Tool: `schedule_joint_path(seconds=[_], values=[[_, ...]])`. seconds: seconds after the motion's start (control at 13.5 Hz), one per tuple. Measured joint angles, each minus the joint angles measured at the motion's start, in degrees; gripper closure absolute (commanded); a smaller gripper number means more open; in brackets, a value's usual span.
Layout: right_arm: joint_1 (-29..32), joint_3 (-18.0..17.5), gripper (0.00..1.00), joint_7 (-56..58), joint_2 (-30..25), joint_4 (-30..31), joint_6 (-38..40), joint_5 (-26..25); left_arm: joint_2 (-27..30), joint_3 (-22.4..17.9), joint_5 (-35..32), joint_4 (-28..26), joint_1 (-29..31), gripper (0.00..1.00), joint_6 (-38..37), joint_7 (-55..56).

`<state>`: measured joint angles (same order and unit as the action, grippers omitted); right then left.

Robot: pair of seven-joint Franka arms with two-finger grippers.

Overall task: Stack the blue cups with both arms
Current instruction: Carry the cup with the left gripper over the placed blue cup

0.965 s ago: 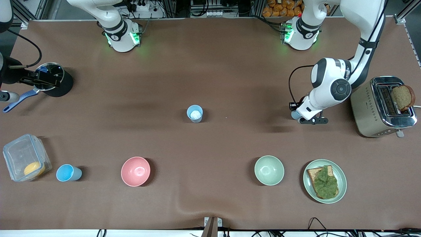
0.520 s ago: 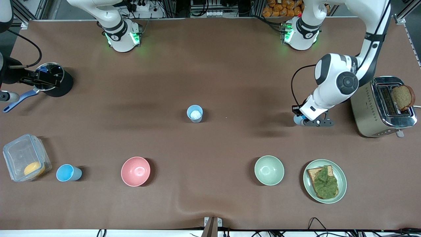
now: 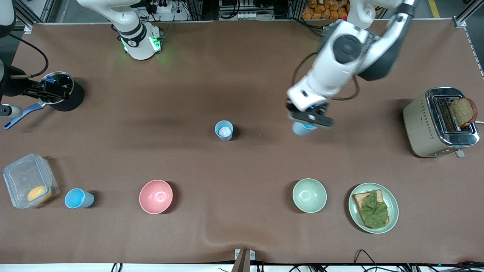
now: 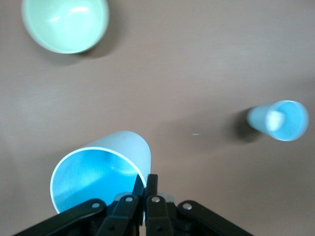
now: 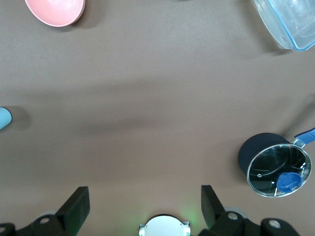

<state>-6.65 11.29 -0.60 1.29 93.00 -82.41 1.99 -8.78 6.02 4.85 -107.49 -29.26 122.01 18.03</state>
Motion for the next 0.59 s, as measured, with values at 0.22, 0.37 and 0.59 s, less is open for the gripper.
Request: schedule_joint_path(seconds=[0.22, 0.37, 0.59], values=[[0.01, -0.01, 0.0, 0.0, 0.0, 0.0, 0.0, -0.01, -5.59, 0.11, 0.01, 7.03, -7.3, 1.0, 0.0, 6.62], [0.01, -0.01, 0.0, 0.0, 0.0, 0.0, 0.01, -0.02, -11.48, -0.14, 0.02, 13.08, -12.7, 1.0, -0.01, 14.01], [0.01, -0.01, 0.0, 0.0, 0.0, 0.0, 0.01, -0.04, -20.88, -3.15, 0.02, 22.78, -18.59, 1.0, -0.13, 19.48]])
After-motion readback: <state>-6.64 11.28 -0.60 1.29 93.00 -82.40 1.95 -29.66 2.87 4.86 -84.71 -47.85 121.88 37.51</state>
